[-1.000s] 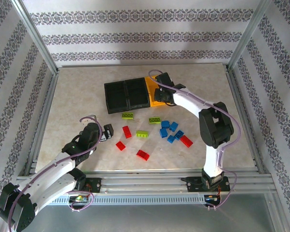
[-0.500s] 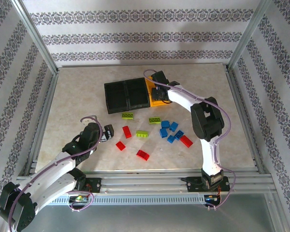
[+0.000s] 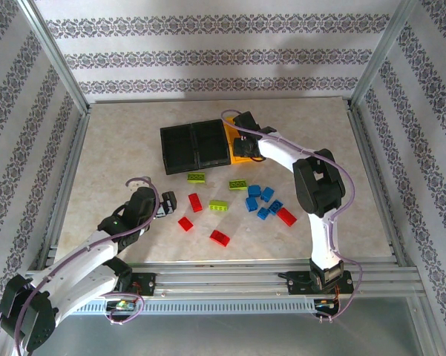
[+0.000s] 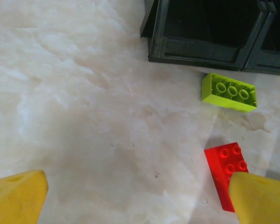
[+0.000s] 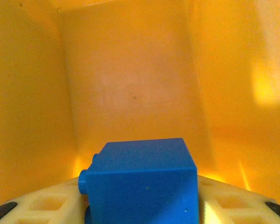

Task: Sort the legos into containers by color
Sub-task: Place the lego in the container.

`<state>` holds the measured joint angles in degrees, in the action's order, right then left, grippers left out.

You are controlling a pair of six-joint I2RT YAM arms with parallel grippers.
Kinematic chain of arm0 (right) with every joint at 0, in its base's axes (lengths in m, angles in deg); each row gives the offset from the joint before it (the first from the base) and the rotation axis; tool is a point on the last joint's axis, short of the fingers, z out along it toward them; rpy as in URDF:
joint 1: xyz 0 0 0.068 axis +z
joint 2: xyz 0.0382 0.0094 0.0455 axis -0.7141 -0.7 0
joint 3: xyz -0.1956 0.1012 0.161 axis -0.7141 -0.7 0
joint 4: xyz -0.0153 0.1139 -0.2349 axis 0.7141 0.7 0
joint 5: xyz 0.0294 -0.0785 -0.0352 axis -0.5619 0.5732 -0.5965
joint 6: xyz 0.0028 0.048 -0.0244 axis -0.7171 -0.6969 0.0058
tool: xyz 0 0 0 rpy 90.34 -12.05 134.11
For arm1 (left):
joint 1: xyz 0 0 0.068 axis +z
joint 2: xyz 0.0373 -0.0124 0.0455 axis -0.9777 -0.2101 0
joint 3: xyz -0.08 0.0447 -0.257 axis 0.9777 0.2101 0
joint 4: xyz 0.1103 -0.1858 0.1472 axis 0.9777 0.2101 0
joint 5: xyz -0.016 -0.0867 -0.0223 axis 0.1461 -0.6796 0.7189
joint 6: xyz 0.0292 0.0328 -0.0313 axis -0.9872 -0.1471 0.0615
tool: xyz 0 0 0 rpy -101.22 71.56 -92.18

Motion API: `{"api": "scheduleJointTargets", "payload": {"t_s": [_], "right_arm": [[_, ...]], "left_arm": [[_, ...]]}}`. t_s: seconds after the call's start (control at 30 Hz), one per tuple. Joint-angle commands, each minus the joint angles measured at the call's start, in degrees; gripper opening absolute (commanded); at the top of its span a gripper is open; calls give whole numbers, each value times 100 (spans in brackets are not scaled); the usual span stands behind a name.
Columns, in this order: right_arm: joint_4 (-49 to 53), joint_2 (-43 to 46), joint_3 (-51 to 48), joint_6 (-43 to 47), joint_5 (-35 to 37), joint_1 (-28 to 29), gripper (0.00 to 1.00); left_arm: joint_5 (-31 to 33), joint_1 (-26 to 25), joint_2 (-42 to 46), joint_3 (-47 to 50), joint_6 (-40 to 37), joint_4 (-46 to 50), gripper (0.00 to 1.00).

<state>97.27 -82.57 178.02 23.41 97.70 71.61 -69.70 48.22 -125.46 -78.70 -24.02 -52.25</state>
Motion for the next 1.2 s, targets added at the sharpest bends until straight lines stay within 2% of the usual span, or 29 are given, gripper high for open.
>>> {"api": "scheduleJointTargets", "payload": {"t_s": [0.0,0.8,1.03,1.17], "right_arm": [[60,251,-72,4,41,45,51],[61,1007,-497,-111,-16,145,65],[46,1612,-757,-89,-25,276,70],[13,2073,-1087,-176,61,330,78]], "left_arm": [[-24,-48,-7,-172,21,94,100],[-78,-42,2,-246,-36,215,100],[-374,-42,-68,-367,-261,382,100],[-740,-52,-207,-428,-339,443,100]]}}
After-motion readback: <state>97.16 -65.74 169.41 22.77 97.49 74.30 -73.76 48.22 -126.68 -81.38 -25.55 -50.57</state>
